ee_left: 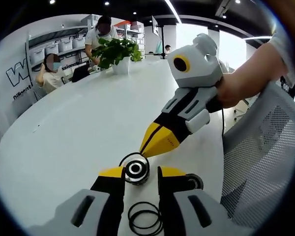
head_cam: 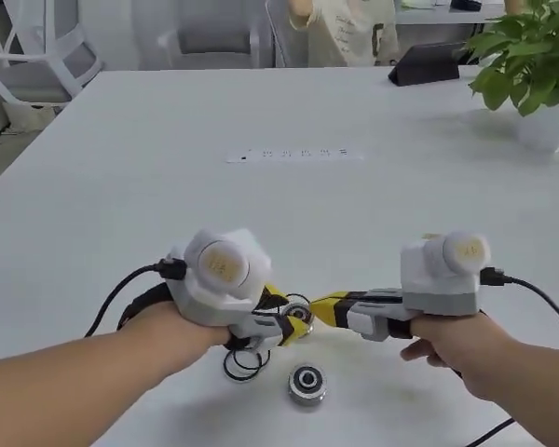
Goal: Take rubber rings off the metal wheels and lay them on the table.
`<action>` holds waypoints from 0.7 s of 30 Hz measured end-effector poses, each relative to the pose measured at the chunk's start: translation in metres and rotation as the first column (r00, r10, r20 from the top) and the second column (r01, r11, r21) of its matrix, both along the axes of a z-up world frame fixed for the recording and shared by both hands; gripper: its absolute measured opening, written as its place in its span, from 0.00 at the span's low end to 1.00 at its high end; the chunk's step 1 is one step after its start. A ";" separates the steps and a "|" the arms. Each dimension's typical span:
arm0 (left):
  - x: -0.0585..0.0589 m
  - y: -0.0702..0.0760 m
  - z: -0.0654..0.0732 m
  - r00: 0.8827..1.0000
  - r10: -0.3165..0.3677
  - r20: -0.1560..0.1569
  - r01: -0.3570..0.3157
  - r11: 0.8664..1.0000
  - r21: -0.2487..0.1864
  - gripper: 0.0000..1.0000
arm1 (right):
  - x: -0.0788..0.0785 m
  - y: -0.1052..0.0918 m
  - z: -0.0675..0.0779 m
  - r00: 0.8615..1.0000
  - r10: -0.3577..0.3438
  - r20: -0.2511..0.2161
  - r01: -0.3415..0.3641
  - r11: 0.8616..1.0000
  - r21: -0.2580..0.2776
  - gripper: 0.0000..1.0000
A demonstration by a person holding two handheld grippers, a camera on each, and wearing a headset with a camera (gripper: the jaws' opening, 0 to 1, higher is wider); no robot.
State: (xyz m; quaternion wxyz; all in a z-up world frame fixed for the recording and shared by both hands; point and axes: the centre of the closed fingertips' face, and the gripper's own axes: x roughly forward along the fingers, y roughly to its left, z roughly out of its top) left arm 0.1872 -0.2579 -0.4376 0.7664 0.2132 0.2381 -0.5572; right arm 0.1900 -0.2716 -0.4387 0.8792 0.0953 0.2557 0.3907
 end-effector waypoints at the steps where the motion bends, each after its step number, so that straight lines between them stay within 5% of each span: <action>1: 0.000 0.001 0.001 1.000 0.001 0.000 -0.001 1.000 -0.003 0.24 | 0.000 0.000 0.001 1.000 0.001 0.000 -0.001 1.000 0.001 0.00; 21: -0.008 0.034 0.039 0.999 0.030 0.029 -0.028 0.996 -0.082 0.43 | -0.006 0.013 0.025 0.999 0.039 0.028 -0.039 0.999 0.026 0.00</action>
